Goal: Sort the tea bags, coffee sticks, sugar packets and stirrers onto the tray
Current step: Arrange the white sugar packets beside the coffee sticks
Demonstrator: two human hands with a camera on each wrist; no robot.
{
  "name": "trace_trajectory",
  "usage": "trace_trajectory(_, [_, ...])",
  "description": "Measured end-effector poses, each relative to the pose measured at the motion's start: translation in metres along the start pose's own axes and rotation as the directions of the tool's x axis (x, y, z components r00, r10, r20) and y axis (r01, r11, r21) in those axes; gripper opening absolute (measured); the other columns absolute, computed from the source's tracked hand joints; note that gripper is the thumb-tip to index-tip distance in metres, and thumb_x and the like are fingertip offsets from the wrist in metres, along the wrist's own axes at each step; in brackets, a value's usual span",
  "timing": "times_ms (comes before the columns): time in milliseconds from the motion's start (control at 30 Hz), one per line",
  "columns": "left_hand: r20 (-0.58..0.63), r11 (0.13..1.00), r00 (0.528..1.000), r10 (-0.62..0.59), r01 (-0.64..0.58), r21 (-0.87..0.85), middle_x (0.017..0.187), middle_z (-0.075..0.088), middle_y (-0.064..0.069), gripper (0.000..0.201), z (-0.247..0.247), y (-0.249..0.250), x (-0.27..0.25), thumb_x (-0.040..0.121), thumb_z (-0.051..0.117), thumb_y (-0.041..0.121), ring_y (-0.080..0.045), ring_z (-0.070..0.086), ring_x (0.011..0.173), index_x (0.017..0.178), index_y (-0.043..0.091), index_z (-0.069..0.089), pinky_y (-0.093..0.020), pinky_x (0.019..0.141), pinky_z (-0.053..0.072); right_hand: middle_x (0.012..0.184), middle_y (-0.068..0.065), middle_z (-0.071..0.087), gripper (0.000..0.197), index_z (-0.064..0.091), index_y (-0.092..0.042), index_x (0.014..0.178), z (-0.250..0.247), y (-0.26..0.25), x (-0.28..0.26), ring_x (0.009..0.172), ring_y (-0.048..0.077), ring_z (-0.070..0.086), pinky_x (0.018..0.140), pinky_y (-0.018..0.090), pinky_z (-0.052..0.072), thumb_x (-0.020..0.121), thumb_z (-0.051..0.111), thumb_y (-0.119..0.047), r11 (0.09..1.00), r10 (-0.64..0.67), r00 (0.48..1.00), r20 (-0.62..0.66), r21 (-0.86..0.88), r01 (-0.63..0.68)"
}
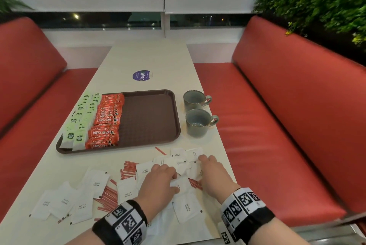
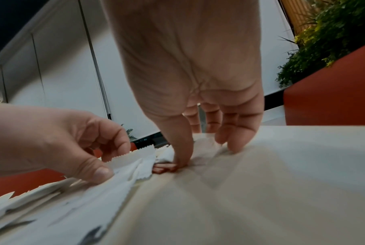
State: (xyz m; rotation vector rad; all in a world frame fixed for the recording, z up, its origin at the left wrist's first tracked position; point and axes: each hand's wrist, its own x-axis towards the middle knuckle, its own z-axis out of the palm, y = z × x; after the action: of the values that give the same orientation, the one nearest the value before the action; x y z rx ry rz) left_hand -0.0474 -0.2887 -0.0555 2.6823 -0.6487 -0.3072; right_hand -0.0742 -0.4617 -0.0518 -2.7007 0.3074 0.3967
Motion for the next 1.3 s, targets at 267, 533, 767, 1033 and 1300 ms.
trace_trajectory(267, [-0.083,0.995,0.996,-0.038,0.030,-0.092,0.092,0.059,0.009,0.015,0.001,-0.002,0.000,0.097,0.042,0.020,-0.011,0.043,0.094,0.085,0.026,0.049,-0.025,0.078,0.041,0.092,0.002,0.038,0.022,0.057,-0.014,0.093,-0.004,-0.006,-0.008,0.103,0.026,0.052,0.069,0.027,0.030,0.085,0.042,0.000,0.991,-0.087,0.996,-0.035,-0.104,0.083])
trace_trajectory(533, [-0.124,0.866,0.969,-0.214,0.129,-0.484,0.084,0.065,0.001,0.011,-0.051,-0.002,-0.003,0.096,0.050,0.026,-0.016,0.059,0.072,0.088,0.024,0.056,-0.022,0.055,0.042,0.081,0.002,0.061,0.010,0.058,-0.008,0.084,-0.050,0.002,-0.030,0.071,0.013,0.053,0.062,0.025,0.039,0.092,0.059,-0.014,0.688,-0.009,1.000,0.024,0.726,-0.012])
trace_trajectory(767, [-0.018,0.483,0.958,-0.285,0.128,-0.866,0.082,0.069,-0.005,0.010,-0.088,0.000,-0.020,0.094,0.054,0.014,-0.024,0.064,0.078,0.089,0.012,0.063,-0.040,0.069,0.055,0.076,0.007,0.067,0.010,0.063,-0.009,0.086,-0.082,-0.016,-0.052,0.061,0.014,0.056,0.049,0.020,0.042,0.092,0.056,-0.005,0.272,-0.165,0.984,0.066,0.962,-0.019])
trace_trajectory(1033, [0.028,0.373,0.973,-0.228,0.114,-0.921,0.076,0.067,-0.005,0.008,-0.110,-0.001,-0.036,0.094,0.053,0.010,-0.015,0.063,0.067,0.089,0.010,0.059,-0.031,0.054,0.053,0.077,0.010,0.061,0.011,0.064,0.003,0.096,-0.076,-0.047,-0.049,0.054,0.011,0.046,0.050,0.020,0.036,0.090,0.060,-0.005,0.392,-0.180,0.984,0.012,0.918,0.061])
trace_trajectory(1300, [-0.035,0.448,0.944,-0.328,0.122,-0.886,0.077,0.066,-0.005,0.005,-0.126,-0.042,-0.039,0.091,0.058,0.007,-0.026,0.068,0.075,0.092,0.012,0.060,-0.044,0.062,0.054,0.080,0.007,0.069,0.010,0.059,-0.008,0.089,-0.068,-0.089,-0.030,0.067,0.019,0.064,0.056,0.030,0.050,0.096,0.052,-0.010,0.481,-0.181,0.983,-0.012,0.871,0.100])
